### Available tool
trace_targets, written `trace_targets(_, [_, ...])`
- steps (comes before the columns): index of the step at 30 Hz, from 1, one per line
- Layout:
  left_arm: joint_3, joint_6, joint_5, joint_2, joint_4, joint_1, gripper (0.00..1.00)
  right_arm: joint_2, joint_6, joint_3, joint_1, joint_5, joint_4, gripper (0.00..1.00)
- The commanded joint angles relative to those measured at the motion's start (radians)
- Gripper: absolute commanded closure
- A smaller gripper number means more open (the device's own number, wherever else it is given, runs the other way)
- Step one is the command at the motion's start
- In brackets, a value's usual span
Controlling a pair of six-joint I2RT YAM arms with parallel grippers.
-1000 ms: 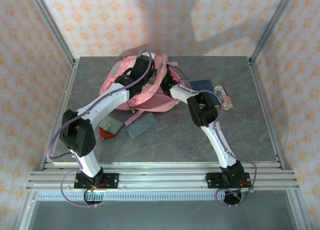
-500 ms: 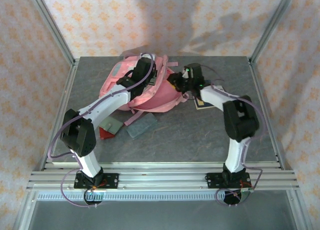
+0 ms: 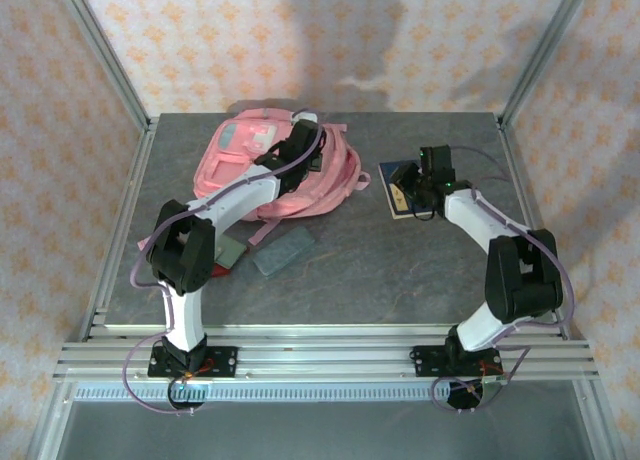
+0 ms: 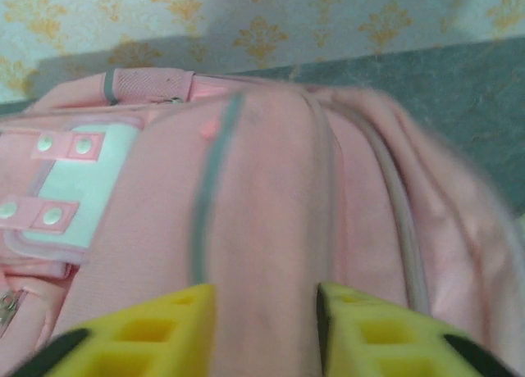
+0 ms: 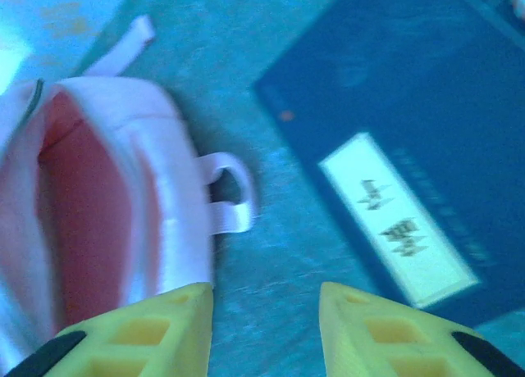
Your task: Pack the student bag
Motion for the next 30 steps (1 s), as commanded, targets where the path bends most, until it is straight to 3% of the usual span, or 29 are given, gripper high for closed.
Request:
trace_targets(1, [0.0, -0.047, -0.012, -0.063, 0.025, -0.019, 0.5, 0.062, -0.035, 0.01, -0.002, 0.1, -0.039, 0.62])
trace_targets(4, [-0.104, -0.086, 0.039, -0.154, 0.072, -0.031, 0.45, 0.127, -0.042, 0.024, -0.001, 0.127, -0.025, 0.62])
trace_targets(11, [-0.416, -0.213, 0.137, -0.373, 0.194, -0.06, 0.44, 0.216, -0.032, 0.013, 0.006, 0.082, -0.024, 0.65])
trace_targets(19, [-0.659, -0.335, 0.212, -0.508, 0.302, -0.13, 0.44, 0.045, 0.026, -0.241, 0.133, 0.038, 0.004, 0.65])
trace_targets(25, [-0.744, -0.429, 0.242, -0.487, 0.346, -0.209, 0.44, -0.172, 0.161, -0.481, 0.229, -0.01, 0.07, 0.65])
trace_targets(30, [-0.775, -0.502, 0.257, -0.428, 0.41, -0.275, 0.44, -0.351, 0.255, -0.575, 0.321, -0.079, 0.119, 0.64])
